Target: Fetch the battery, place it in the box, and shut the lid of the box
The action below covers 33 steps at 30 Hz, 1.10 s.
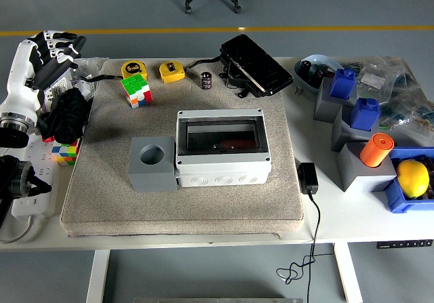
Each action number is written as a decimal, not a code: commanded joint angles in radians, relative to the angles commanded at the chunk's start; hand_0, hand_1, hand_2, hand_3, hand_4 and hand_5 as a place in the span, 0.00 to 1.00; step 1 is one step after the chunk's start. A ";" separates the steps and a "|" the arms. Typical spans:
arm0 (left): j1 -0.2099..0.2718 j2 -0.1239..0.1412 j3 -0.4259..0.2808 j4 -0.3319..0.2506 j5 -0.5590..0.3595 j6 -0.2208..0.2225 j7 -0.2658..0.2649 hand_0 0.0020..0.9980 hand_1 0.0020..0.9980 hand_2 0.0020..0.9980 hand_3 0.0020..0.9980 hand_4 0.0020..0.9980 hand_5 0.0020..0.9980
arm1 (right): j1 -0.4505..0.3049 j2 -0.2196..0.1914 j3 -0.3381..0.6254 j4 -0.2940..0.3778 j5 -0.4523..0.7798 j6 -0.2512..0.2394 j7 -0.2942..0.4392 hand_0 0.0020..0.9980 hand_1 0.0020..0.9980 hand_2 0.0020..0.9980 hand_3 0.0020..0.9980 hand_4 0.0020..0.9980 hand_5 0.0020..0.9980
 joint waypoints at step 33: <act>-0.003 0.014 0.032 -0.009 -0.016 -0.018 -0.010 0.37 0.49 0.52 0.56 0.95 0.54 | 0.006 0.000 0.041 -0.009 -0.010 0.001 0.001 0.60 0.62 0.60 0.55 0.93 0.46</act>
